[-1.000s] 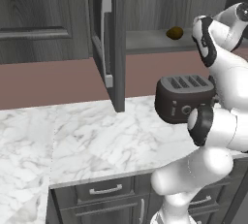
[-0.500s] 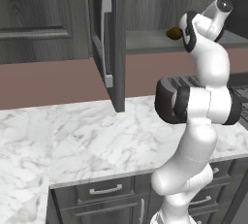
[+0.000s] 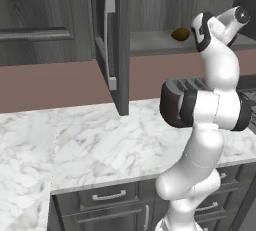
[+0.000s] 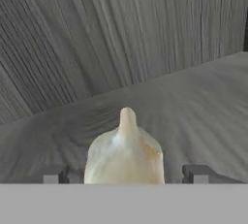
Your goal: Pick the avocado, garlic from the counter and place them in the cabinet. Then close the cabinet.
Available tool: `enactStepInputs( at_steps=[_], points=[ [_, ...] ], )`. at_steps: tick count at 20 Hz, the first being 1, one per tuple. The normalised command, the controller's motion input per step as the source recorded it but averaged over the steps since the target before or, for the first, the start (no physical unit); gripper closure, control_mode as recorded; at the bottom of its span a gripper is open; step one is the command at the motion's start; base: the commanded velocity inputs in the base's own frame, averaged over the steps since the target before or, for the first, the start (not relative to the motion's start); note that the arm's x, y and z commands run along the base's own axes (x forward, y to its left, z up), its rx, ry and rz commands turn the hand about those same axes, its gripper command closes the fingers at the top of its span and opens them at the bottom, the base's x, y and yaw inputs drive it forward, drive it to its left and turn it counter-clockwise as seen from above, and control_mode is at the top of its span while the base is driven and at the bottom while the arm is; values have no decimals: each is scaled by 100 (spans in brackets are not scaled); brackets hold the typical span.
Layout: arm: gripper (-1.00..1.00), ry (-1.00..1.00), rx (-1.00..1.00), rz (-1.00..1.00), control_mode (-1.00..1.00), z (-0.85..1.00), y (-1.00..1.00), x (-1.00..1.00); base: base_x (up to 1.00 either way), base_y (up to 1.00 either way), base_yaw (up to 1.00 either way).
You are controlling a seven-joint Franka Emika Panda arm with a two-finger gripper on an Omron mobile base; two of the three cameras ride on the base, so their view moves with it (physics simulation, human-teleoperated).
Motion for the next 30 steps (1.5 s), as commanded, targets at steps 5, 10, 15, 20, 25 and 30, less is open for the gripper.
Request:
enactStepInputs(
  at_steps=[5,10,15,20,25,30],
  points=[
    [-100,-36,-2,7,-100,-9,9,-49,0,0,0],
    [-100,-17,-5,9,-100,4,14,-100,0,0,0],
    [-100,0,-4,8,-100,68,9,-100,0,0,0],
    [-100,7,-9,5,-100,98,13,-100,0,0,0],
    [-100,14,-18,1,-100,41,26,-100,0,0,0],
    [-100,2,-21,0,-100,-18,41,-100,0,0,0]
  ],
)
